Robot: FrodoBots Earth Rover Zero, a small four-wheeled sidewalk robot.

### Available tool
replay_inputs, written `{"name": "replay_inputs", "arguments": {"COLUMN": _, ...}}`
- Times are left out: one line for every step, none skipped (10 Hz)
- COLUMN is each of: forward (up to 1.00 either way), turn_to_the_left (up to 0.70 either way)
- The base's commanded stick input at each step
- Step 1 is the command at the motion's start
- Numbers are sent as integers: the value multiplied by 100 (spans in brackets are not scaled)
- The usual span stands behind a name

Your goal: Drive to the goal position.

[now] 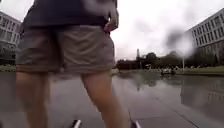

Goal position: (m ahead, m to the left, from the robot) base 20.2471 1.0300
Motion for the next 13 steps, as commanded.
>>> {"name": "replay_inputs", "arguments": {"forward": 5, "turn_to_the_left": 0}}
{"name": "replay_inputs", "arguments": {"forward": 5, "turn_to_the_left": 0}}
{"name": "replay_inputs", "arguments": {"forward": 5, "turn_to_the_left": 0}}
{"name": "replay_inputs", "arguments": {"forward": 5, "turn_to_the_left": 0}}
{"name": "replay_inputs", "arguments": {"forward": 5, "turn_to_the_left": 0}}
{"name": "replay_inputs", "arguments": {"forward": 5, "turn_to_the_left": 0}}
{"name": "replay_inputs", "arguments": {"forward": 5, "turn_to_the_left": 0}}
{"name": "replay_inputs", "arguments": {"forward": 5, "turn_to_the_left": 0}}
{"name": "replay_inputs", "arguments": {"forward": 5, "turn_to_the_left": 0}}
{"name": "replay_inputs", "arguments": {"forward": 5, "turn_to_the_left": 0}}
{"name": "replay_inputs", "arguments": {"forward": 7, "turn_to_the_left": 0}}
{"name": "replay_inputs", "arguments": {"forward": 8, "turn_to_the_left": 0}}
{"name": "replay_inputs", "arguments": {"forward": 8, "turn_to_the_left": 0}}
